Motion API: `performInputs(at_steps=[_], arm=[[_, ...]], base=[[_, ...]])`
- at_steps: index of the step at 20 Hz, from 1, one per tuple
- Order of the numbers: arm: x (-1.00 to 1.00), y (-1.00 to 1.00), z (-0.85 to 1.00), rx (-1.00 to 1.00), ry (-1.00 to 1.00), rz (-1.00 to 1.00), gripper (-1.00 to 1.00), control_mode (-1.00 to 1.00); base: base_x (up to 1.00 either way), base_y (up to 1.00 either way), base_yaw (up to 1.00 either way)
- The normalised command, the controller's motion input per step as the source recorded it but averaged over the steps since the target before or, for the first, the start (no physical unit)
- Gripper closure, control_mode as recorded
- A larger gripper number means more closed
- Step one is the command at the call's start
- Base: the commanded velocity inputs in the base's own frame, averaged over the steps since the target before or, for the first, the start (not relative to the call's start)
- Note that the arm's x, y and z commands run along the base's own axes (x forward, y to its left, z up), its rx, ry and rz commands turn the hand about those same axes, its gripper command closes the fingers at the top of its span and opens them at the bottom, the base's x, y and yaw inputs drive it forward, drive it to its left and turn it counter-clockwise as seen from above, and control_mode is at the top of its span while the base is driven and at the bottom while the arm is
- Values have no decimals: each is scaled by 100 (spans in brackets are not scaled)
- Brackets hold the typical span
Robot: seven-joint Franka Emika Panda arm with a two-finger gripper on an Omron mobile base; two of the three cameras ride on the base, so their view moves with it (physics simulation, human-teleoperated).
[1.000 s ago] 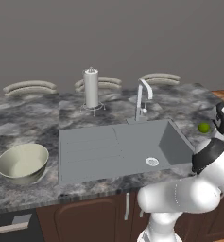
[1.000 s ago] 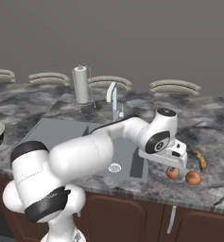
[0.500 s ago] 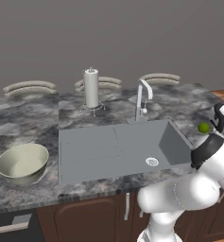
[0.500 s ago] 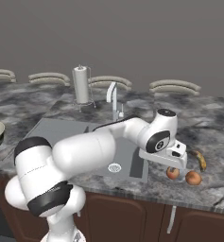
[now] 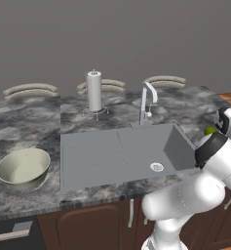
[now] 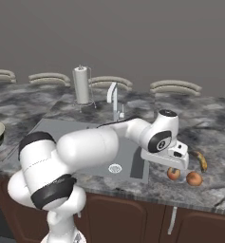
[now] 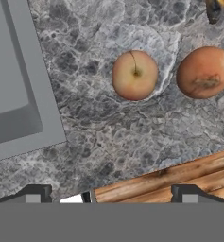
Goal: There is a mixed pile of frozen fruits and vegetables on the counter. Locate all the frozen vegetables and place the items in a bowl on the counter. Take all the frozen fruits and defrost them in a running sink.
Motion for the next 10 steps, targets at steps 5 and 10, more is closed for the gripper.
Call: performInputs(at_steps=[5,10], arm=[[2,-8,-4,0,0,0,-100,-100],[0,-2,0,0,0,0,-100,-100]], base=[[0,0,0],[0,0,0]])
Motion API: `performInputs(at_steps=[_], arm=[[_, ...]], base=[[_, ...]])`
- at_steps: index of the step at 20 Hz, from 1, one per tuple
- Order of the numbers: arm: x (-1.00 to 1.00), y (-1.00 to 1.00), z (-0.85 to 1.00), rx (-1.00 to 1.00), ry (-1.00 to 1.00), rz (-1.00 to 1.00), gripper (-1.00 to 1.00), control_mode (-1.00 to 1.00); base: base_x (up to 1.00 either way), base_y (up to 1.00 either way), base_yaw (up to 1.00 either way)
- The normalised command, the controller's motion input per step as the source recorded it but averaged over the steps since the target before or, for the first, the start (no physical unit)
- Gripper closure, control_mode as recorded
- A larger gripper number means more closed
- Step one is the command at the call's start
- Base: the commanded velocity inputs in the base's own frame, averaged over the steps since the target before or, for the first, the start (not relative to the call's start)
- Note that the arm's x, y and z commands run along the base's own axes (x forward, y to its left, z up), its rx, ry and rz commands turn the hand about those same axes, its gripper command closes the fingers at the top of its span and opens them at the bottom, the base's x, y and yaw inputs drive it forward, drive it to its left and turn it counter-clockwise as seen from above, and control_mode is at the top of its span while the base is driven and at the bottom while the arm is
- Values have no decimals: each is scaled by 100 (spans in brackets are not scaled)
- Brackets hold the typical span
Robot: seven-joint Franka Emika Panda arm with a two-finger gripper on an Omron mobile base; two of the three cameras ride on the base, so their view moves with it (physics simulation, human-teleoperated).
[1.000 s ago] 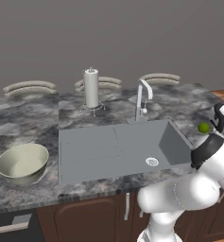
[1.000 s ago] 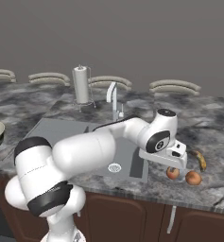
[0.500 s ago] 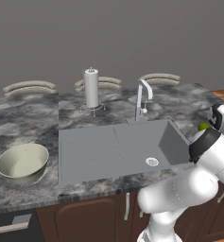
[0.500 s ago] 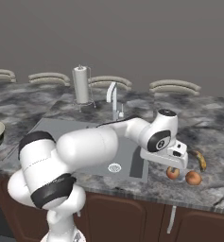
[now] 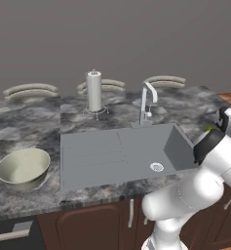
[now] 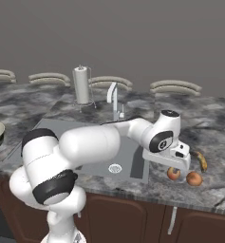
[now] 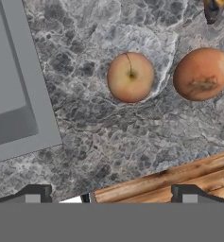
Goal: There is a mixed pile of frozen fruits and vegetables on the counter. Locate all the frozen vegetables and place the items in a bowl on the counter. Take all the frozen fruits and defrost them in a running sink.
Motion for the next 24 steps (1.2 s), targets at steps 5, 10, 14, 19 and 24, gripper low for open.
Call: performInputs(at_steps=[5,10,14,19,24], arm=[[3,0,0,0,0,0,-100,-100],[6,0,0,0,0,0,-100,-100],[5,0,0,0,0,0,-100,-100],[3,0,-1,0,0,0,-100,-100],[3,-1,-5,0,0,0,-100,-100]], base=[[0,0,0],[0,0,0],[0,0,0],[0,0,0],[0,0,0]])
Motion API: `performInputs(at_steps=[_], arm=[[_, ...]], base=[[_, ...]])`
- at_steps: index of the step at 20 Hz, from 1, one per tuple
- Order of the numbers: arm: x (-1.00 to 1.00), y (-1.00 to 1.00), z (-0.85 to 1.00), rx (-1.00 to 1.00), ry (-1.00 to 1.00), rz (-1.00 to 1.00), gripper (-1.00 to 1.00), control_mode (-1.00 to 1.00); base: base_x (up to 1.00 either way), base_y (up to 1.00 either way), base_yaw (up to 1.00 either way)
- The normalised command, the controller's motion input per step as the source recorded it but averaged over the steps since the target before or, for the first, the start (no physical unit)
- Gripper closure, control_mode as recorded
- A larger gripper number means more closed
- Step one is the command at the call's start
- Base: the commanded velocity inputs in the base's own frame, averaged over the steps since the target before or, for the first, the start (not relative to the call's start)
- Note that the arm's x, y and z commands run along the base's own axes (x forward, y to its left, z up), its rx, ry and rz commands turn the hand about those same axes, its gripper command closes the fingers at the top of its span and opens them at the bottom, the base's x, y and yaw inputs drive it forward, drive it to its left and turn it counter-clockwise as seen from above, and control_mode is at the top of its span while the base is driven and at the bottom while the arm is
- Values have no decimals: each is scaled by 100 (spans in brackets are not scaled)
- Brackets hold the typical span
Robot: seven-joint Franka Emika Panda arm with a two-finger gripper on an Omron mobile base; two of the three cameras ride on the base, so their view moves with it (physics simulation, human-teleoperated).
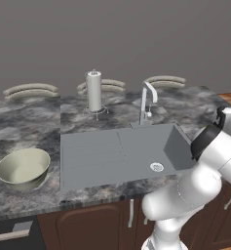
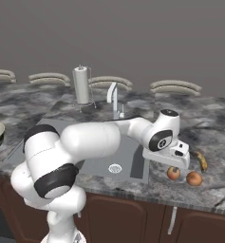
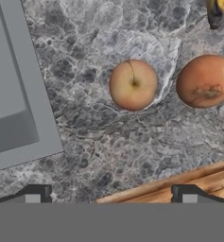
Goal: There is a mixed pile of frozen fruits and vegetables on the counter. Locate all the frozen vegetables and place the items in a bowl on the counter. Take all the frozen fruits and defrost them in a running sink.
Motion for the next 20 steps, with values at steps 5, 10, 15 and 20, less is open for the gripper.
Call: performInputs(at_steps=[5,10,15,20], arm=[[7,0,-11,0,0,0,-100,-100],[10,-1,-10,0,0,0,-100,-100],[5,-7,-6,0,0,0,-100,-100],[3,-12,-3,0,0,0,-100,-100]], base=[[0,0,0],[0,0,0],[0,0,0],[0,0,0]])
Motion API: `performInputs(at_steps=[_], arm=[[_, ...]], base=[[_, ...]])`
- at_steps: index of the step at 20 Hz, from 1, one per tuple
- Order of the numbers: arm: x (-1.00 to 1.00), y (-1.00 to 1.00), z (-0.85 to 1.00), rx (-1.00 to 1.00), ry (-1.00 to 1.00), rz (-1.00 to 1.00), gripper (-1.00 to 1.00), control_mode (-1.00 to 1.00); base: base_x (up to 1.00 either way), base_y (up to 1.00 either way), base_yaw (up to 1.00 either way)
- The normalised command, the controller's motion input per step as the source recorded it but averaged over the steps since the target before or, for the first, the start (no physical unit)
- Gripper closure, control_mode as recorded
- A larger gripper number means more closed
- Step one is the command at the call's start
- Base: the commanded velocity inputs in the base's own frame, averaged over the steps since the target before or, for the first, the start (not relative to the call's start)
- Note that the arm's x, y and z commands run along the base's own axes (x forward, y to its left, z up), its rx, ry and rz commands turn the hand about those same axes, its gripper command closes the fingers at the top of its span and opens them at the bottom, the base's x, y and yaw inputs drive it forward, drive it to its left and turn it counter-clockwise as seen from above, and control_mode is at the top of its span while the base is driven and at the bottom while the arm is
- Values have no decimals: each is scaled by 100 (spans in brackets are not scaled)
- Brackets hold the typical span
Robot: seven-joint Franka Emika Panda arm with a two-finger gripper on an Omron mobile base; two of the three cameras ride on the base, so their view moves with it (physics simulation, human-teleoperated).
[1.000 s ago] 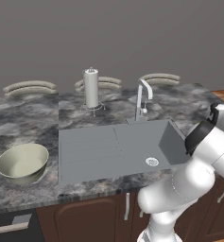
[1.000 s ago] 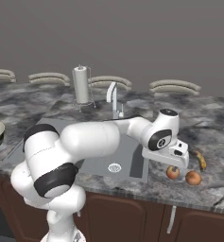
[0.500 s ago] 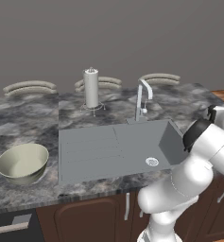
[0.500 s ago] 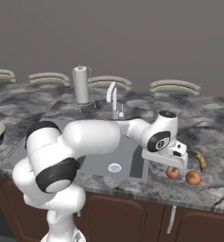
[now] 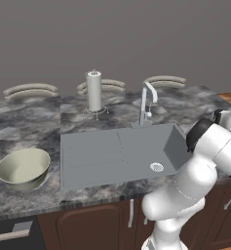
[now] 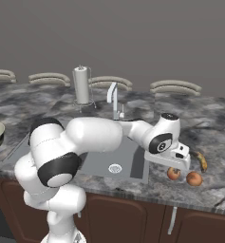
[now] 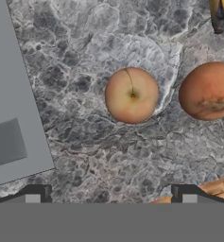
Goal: There is a mixed pile of frozen fruits and vegetables on the counter. Locate all the frozen vegetables and place the items in a bowl on the counter. Take all the frozen fruits and defrost them in a running sink.
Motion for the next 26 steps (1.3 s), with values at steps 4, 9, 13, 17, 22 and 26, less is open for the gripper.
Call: performInputs(at_steps=[4,9,13,17,22,26], arm=[[6,-10,-4,0,0,0,-100,-100],[11,-3,-4,0,0,0,-100,-100],[13,-2,-6,0,0,0,-100,-100],[11,-6,-9,0,0,0,-100,-100],[9,-10,-11,0,0,0,-100,-100],[5,-10,-11,0,0,0,-100,-100]], base=[[0,0,0],[0,0,0],[0,0,0],[0,0,0],[0,0,0],[0,0,0]])
